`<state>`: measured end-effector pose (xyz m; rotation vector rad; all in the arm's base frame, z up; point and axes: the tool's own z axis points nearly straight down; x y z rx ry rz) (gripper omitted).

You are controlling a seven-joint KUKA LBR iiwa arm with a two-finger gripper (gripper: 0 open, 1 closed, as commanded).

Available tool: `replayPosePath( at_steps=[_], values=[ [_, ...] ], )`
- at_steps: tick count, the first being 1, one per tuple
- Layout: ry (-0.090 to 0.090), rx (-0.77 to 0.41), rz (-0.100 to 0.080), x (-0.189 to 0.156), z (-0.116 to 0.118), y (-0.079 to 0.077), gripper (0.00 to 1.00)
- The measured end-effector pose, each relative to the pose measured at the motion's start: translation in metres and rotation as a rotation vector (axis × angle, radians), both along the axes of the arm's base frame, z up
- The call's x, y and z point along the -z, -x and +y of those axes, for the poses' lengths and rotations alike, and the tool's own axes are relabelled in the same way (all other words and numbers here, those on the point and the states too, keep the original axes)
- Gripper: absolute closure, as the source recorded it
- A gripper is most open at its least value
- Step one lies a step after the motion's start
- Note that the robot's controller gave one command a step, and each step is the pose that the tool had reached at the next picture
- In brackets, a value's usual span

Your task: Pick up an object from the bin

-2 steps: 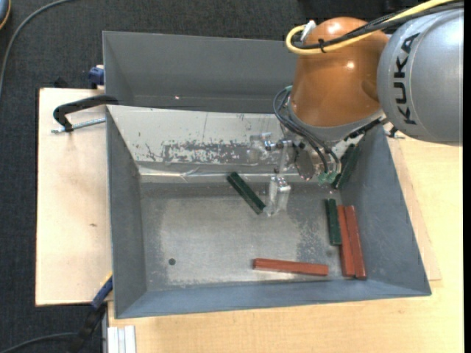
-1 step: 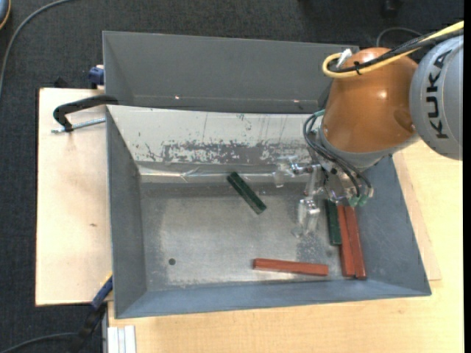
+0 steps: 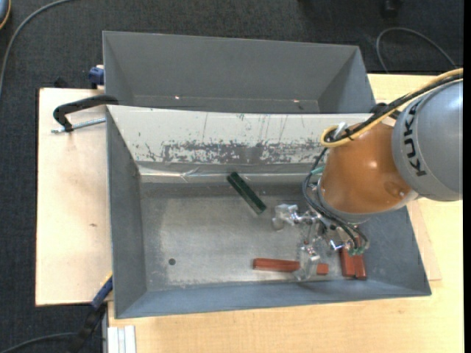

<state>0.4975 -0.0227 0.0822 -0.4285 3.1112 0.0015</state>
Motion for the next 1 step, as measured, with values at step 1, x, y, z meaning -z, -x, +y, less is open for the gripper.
replayPosePath(
  at_steps=[1],
  values=[
    [-0.001, -0.162, -0.002, 0.0114, 0.0394, 0.0059, 0.0]
  ],
)
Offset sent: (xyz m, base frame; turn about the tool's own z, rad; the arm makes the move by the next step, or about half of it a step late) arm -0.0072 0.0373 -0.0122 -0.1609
